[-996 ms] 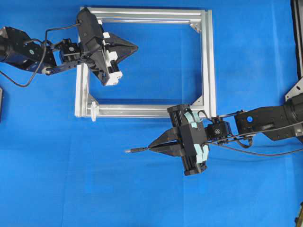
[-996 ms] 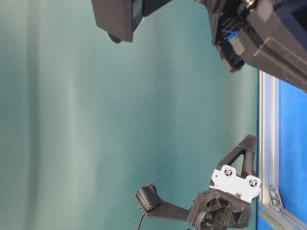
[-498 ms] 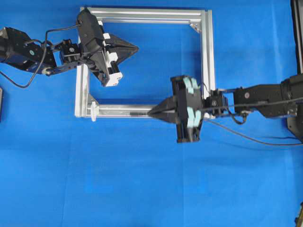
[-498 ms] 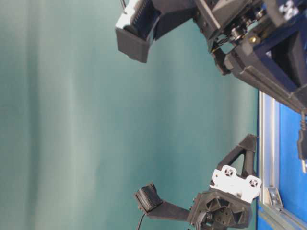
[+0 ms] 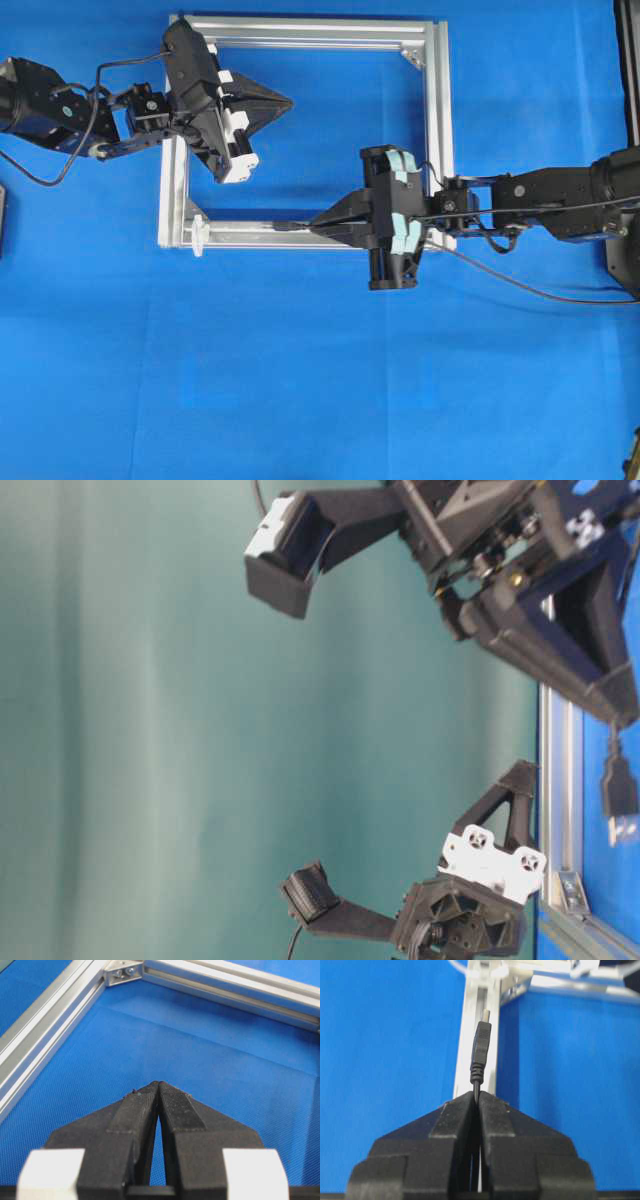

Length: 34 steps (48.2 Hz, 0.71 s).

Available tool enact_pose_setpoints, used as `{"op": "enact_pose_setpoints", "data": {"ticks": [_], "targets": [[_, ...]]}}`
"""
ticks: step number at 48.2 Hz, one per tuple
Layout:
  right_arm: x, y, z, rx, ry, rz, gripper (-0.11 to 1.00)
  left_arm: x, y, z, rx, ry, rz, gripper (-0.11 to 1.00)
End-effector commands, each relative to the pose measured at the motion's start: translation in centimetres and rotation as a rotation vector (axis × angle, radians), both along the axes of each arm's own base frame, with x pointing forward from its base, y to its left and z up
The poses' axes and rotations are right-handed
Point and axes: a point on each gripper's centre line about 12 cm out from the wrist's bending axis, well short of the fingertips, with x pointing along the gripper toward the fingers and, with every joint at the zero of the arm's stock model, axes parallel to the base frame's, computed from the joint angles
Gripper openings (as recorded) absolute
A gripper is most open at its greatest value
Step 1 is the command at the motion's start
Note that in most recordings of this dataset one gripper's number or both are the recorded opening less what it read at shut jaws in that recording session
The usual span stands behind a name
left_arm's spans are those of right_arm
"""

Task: Insert the wire through the string loop located on the left side.
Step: 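Carry the cable plug left along the frame toward the white loop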

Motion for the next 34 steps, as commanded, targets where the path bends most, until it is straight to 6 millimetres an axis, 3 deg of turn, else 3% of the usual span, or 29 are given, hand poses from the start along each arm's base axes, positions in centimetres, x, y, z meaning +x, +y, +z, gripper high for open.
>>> {"op": "enact_pose_setpoints", "data": {"ticks": [1,16,34], "targets": [[1.4,0.1,1.2,0.000,-0.049,0.001,-0.01,0.2,0.0,1.6,0.012,-0.044,-0.001,0.00],[5.5,0.1,0.4,-0.001,-0.064,0.003,-0.01,0.2,0.0,1.5,0.012,-0.043,-0.001,0.00],[7.0,0.7,0.4,-0.002,-0.080,0.017,-0.01,0.2,0.0,1.5,0.012,-0.043,-0.001,0.00]]}}
